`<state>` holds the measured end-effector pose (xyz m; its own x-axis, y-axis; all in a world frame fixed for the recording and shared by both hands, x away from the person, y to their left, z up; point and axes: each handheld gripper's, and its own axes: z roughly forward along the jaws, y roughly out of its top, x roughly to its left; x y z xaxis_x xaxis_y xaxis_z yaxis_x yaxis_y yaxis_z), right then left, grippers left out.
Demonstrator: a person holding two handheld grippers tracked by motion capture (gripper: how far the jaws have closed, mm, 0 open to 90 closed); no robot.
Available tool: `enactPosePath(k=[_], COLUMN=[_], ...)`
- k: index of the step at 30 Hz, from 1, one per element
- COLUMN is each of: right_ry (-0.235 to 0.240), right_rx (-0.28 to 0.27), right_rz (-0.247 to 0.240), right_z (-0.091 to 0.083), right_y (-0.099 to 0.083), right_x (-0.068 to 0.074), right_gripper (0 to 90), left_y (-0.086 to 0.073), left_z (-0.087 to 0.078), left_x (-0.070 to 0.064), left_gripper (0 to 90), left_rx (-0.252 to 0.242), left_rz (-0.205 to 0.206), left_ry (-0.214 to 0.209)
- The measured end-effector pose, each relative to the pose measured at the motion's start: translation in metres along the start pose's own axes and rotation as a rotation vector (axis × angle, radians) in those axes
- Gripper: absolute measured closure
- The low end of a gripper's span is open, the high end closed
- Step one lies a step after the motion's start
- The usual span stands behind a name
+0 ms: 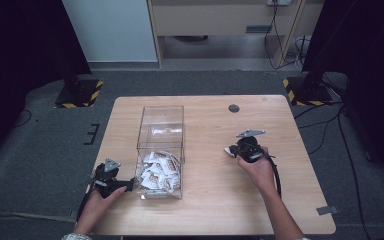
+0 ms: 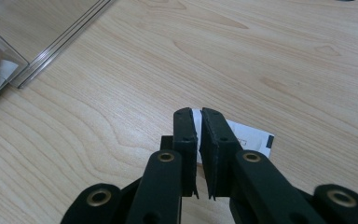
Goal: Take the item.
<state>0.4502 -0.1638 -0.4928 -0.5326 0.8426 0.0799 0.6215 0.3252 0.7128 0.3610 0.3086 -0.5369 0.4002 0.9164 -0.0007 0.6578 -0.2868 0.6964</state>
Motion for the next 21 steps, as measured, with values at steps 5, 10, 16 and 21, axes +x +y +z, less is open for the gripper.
enactPosePath(k=[5, 10, 16, 21], right_ry=[0.002, 0.000, -0.005, -0.006], right_rx=[-0.003, -0.013, -0.026, -0.037], right_rz=[0.003, 0.009, 0.017, 0.023], right_z=[-0.001, -0.004, -0.009, -0.013], right_y=[0.000, 0.001, 0.003, 0.005], right_x=[0.000, 0.000, -0.001, -0.002], right_gripper=[83.6, 81.0, 75.2, 69.7], left_y=[0.000, 0.000, 0.000, 0.000], left_z=[0.000, 0.000, 0.000, 0.000], left_x=[0.000, 0.000, 0.000, 0.000], left_gripper=[0.0, 0.0, 0.0, 0.0], left_rx=[0.000, -0.001, -0.001, -0.001], left_rz=[0.000, 0.000, 0.000, 0.000], left_ry=[0.000, 0.000, 0.000, 0.000])
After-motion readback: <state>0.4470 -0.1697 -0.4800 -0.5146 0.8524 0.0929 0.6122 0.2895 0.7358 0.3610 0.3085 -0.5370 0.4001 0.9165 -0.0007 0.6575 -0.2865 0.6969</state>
